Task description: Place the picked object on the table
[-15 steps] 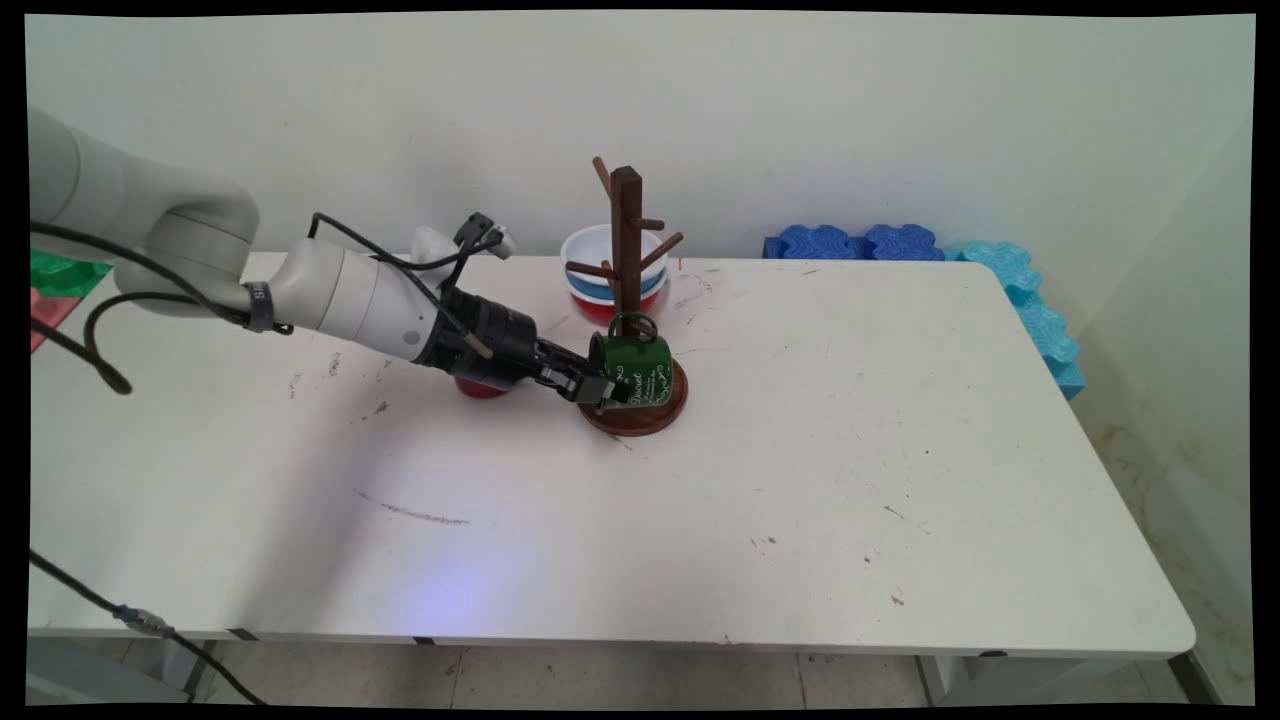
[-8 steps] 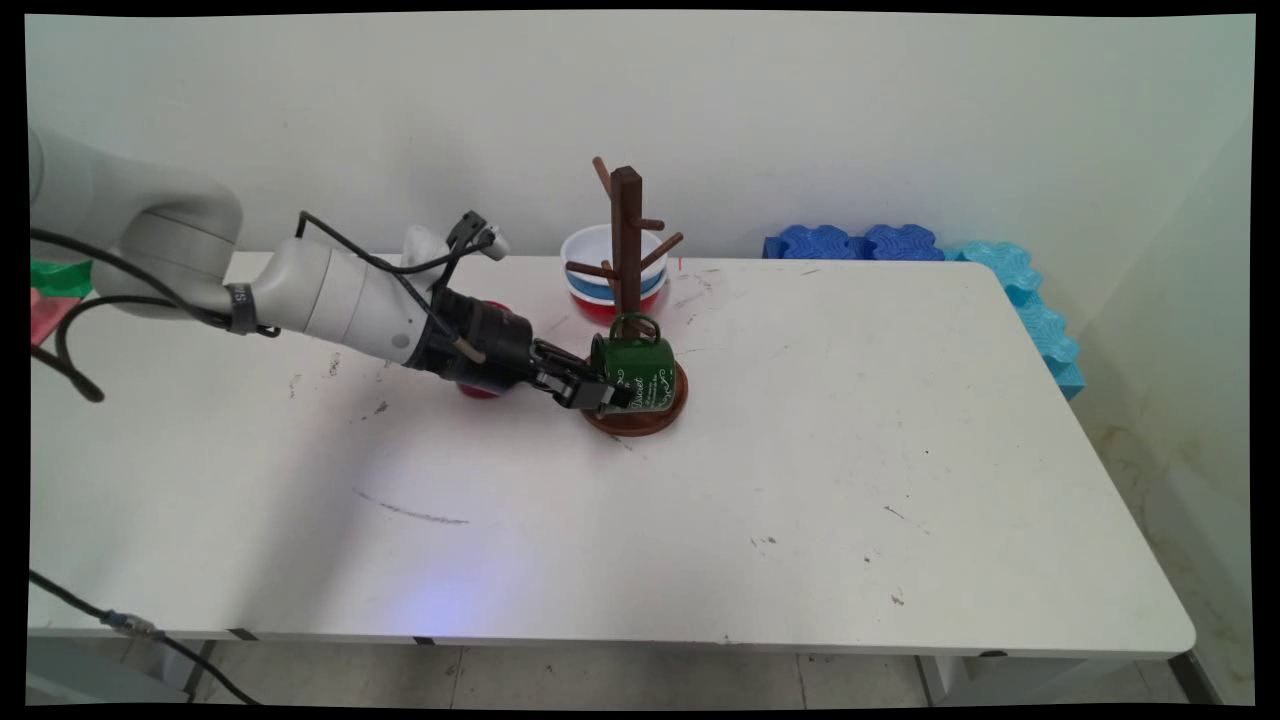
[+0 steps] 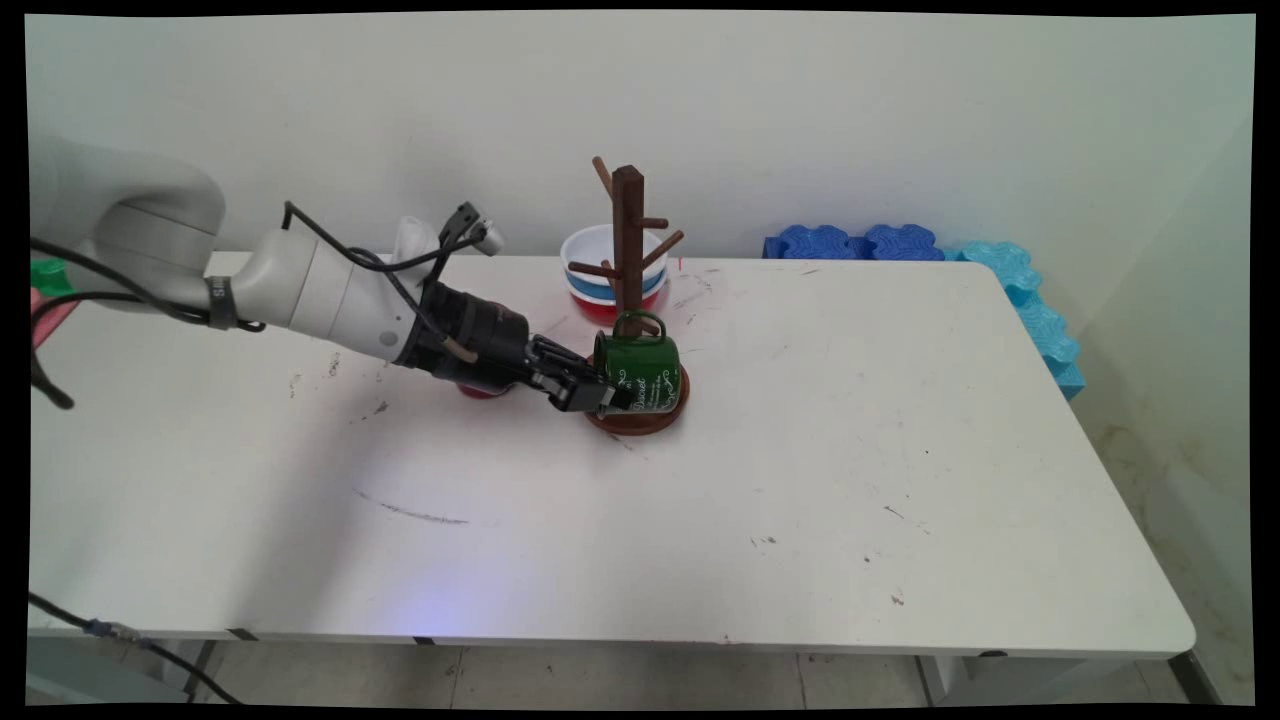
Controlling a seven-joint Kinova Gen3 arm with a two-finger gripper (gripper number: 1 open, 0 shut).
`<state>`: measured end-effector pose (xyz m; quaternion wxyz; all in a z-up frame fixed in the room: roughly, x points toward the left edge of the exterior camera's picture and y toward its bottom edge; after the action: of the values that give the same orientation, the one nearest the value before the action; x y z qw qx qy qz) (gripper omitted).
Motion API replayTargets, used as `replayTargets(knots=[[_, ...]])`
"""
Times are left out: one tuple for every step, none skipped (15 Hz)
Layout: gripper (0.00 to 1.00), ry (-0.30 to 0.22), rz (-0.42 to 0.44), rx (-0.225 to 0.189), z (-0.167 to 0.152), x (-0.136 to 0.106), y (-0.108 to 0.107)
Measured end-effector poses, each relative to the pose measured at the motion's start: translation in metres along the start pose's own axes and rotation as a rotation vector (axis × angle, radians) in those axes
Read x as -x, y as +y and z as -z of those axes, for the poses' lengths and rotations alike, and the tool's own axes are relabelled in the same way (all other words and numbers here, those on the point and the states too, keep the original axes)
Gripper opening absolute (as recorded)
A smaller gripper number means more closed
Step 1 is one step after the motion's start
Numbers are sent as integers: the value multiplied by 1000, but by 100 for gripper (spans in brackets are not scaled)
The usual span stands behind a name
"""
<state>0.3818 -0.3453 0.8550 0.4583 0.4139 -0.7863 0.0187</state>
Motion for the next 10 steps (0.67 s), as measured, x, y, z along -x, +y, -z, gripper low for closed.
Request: replayTargets(knots=[[0, -3, -9, 1, 2, 0, 1], [0, 5, 1, -20, 19, 15, 9], [0, 2, -6, -20, 21, 15, 10], [0, -1, -14, -20, 22, 15, 11], [0, -4, -22, -20, 24, 13, 11], [0, -8, -32, -22, 26, 12, 10], [0, -11, -44, -25, 28, 11, 10], [0, -15, -54, -29, 31, 10, 10], [0, -18, -62, -32, 33, 10, 9], [0, -23, -73, -36, 36, 9, 9]])
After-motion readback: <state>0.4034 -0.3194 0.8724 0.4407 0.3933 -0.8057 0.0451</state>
